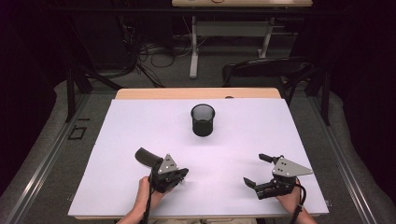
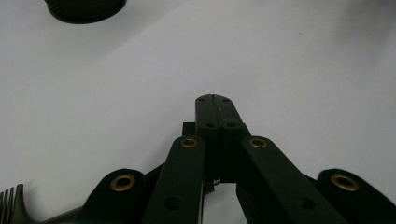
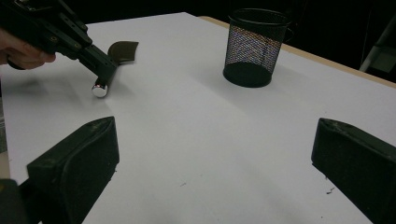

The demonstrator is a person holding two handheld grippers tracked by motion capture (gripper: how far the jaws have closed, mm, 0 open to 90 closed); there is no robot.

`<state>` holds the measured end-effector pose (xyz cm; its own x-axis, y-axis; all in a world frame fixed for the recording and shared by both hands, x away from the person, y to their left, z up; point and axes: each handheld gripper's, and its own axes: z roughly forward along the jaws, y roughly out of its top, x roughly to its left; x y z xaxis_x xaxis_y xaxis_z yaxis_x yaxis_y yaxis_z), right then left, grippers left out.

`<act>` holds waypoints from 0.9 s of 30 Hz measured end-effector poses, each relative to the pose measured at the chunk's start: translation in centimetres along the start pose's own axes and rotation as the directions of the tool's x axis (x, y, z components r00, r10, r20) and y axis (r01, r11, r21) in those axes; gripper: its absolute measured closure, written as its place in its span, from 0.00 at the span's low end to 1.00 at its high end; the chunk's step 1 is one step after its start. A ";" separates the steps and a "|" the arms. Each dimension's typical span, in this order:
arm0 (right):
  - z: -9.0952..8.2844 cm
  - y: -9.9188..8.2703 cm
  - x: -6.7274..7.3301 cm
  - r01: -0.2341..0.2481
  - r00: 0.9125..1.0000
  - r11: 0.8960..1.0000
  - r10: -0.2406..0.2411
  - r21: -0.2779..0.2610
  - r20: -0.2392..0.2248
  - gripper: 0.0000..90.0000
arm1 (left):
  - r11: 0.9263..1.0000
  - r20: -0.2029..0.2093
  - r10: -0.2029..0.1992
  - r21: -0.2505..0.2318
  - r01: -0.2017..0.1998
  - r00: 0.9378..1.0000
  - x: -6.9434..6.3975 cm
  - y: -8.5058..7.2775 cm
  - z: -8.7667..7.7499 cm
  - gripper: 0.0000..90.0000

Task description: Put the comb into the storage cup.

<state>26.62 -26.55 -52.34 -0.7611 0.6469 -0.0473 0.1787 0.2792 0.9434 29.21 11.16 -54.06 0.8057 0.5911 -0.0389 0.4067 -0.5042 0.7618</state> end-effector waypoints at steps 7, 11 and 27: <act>0.0 0.0 0.0 0.003 1.000 1.000 -0.003 0.009 -0.004 0.01 | 1.000 0.009 0.003 0.027 -0.003 1.000 0.0 -0.1 0.3 1.00; 0.0 0.0 0.0 0.002 1.000 1.000 -0.002 0.008 -0.004 0.01 | 0.999 0.012 -0.001 0.045 0.001 1.000 0.0 -0.1 0.4 1.00; 0.0 0.0 0.0 0.005 1.000 1.000 -0.005 0.007 -0.004 0.01 | 0.997 0.003 -0.014 0.075 0.014 1.000 0.4 -0.4 0.4 1.00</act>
<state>26.62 -26.56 -52.31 -0.7642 0.6430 -0.0510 0.1789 0.2872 0.9410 29.60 11.32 -54.64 0.8011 0.5964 -0.0512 0.4488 -0.5419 0.7105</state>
